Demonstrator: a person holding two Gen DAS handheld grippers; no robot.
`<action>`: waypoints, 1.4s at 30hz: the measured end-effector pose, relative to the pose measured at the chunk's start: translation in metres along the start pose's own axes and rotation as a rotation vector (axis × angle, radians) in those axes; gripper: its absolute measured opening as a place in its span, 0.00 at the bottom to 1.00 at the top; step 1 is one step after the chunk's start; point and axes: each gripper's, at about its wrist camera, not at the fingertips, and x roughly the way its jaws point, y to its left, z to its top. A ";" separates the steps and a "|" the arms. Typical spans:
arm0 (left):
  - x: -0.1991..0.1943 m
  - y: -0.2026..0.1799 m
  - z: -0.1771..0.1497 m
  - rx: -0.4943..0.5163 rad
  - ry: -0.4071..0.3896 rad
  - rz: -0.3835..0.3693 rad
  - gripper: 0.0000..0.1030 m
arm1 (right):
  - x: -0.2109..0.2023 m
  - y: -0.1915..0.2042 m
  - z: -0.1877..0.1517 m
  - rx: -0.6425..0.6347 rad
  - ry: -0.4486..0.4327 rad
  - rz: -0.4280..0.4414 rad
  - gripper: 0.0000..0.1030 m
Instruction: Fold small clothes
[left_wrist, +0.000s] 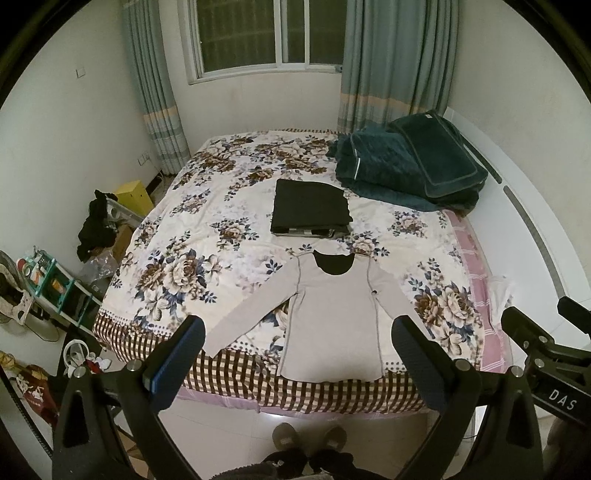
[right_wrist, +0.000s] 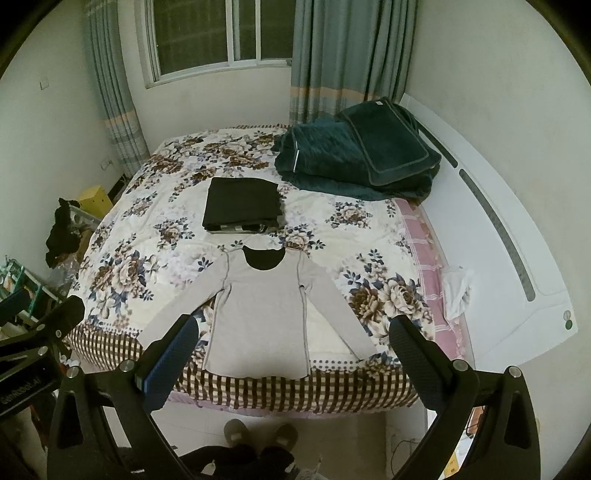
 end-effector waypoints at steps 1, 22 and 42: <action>0.000 0.000 0.000 0.000 -0.002 0.003 1.00 | -0.001 0.000 0.001 0.001 0.000 0.001 1.00; -0.004 -0.009 -0.002 -0.007 -0.020 0.003 1.00 | -0.008 0.002 0.002 -0.008 -0.008 -0.002 1.00; -0.010 -0.017 0.000 -0.014 -0.023 0.000 1.00 | -0.010 0.006 0.002 -0.008 -0.007 0.000 1.00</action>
